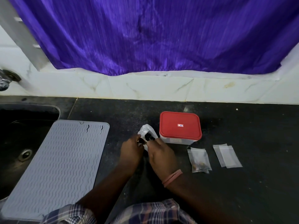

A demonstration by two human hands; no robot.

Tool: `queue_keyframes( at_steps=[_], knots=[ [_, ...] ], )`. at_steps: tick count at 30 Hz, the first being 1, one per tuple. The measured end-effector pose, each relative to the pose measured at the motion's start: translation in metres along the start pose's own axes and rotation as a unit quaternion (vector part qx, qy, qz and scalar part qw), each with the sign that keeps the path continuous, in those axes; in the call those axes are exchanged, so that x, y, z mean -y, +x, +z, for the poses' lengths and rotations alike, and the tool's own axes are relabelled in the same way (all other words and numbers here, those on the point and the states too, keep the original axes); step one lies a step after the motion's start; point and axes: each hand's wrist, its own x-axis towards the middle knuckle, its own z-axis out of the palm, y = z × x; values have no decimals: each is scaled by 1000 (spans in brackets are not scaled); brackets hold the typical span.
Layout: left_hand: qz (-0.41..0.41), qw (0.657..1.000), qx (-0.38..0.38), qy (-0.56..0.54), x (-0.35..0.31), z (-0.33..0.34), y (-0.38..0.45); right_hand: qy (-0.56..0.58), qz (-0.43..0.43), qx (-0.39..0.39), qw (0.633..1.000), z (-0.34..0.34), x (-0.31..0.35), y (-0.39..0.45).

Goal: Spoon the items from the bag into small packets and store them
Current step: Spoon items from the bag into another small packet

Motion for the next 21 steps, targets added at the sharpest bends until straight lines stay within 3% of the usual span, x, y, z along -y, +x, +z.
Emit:
queue_keyframes(
  at_steps=[4, 10, 16, 21],
  knots=[
    [2, 1000, -12, -13, -2, 3, -3, -66, -77, 33, 994, 9, -1, -1],
    [-51, 997, -23, -55, 0, 2, 2, -67, -130, 5, 989, 9, -11, -7],
    [-52, 997, -17, -59, 2, 1, 2, 8, -84, -30, 996, 2, -11, -8],
    [-54, 997, -18, -59, 1, 0, 5, 163, 52, -86, 982, -6, -9, -6]
  ],
)
